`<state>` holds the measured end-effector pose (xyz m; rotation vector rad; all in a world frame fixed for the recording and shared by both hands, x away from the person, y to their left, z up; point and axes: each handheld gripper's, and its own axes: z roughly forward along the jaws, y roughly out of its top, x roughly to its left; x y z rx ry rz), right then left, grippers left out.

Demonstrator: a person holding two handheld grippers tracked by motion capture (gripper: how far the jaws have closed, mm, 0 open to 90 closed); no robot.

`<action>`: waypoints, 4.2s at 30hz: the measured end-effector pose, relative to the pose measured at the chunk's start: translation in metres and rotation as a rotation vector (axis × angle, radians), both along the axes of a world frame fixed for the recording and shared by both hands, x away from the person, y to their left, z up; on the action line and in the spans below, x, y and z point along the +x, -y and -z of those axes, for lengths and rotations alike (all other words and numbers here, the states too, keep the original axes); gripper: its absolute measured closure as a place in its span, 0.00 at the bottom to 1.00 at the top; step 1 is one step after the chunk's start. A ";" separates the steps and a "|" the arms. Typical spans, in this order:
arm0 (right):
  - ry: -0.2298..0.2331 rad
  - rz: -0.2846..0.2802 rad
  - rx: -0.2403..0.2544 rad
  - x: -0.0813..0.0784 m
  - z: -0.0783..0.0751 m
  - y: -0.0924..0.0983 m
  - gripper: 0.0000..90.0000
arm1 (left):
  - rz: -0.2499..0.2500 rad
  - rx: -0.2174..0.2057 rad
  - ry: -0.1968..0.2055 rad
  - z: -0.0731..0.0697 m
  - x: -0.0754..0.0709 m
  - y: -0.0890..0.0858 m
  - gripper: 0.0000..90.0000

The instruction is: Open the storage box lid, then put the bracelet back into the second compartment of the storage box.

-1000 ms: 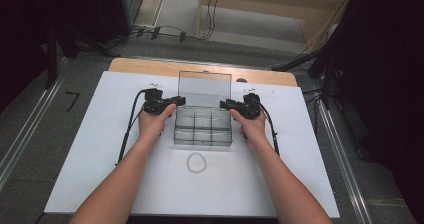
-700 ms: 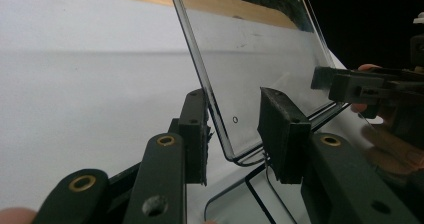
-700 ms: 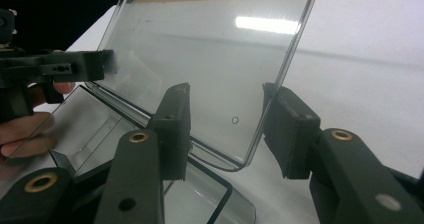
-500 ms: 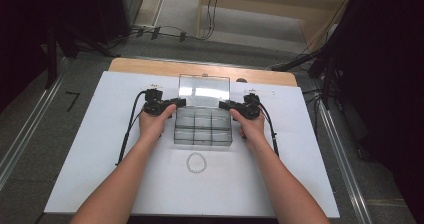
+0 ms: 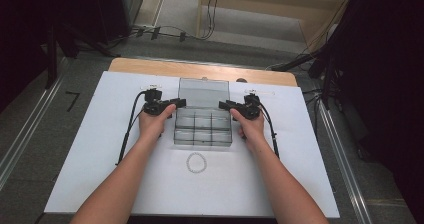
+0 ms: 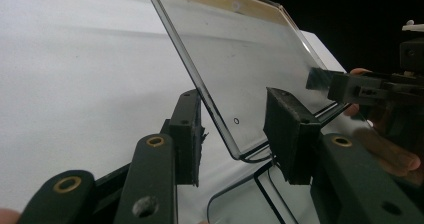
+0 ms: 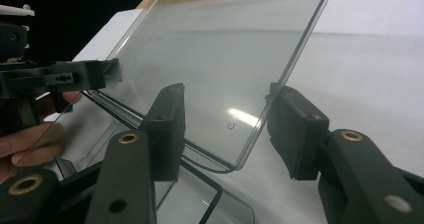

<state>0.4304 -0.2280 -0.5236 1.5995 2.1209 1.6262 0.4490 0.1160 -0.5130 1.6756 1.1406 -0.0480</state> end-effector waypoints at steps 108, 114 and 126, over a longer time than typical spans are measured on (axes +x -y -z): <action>0.257 -0.162 -0.179 -0.133 -0.047 -0.003 0.00 | 0.159 0.125 0.291 -0.052 -0.140 -0.048 0.00; 0.252 -0.180 -0.192 -0.143 -0.046 -0.008 0.00 | 0.154 0.124 0.287 -0.047 -0.148 -0.054 0.00; 0.254 -0.250 -0.168 -0.156 -0.055 -0.017 0.00 | 0.143 0.137 0.306 -0.039 -0.170 -0.071 0.00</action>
